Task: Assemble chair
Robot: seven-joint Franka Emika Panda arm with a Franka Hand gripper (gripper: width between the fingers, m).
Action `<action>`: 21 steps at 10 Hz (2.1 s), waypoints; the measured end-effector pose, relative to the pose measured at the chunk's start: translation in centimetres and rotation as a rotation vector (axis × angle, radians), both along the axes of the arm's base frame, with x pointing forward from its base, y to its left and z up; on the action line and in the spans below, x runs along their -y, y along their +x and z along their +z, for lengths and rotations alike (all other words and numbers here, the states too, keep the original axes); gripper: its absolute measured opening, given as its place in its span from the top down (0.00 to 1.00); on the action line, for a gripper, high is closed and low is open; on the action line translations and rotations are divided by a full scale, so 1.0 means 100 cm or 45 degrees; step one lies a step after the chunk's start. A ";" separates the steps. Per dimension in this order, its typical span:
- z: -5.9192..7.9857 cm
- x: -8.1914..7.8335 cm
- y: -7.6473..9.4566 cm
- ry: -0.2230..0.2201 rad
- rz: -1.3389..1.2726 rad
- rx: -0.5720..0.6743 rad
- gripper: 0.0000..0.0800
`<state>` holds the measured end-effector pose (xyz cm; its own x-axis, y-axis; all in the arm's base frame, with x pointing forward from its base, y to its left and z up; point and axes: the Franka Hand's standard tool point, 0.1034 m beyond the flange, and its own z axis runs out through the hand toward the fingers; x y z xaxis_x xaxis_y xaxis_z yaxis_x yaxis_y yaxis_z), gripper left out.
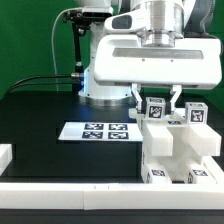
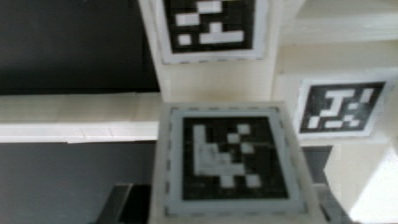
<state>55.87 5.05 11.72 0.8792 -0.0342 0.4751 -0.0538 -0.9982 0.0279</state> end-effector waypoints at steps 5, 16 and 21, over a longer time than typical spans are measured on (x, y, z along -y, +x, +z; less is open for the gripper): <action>-0.002 0.002 -0.002 0.002 -0.009 -0.023 0.20; 0.010 -0.012 0.000 0.324 -0.540 -0.163 0.19; 0.018 -0.008 -0.008 0.081 -0.014 -0.238 0.19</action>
Offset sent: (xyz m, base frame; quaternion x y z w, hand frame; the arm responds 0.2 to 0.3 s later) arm 0.0000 0.0000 0.0000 0.0000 0.0000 0.0000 1.0000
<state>55.08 5.85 13.52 0.9515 -0.0693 0.2998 -0.0649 -0.9976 -0.0247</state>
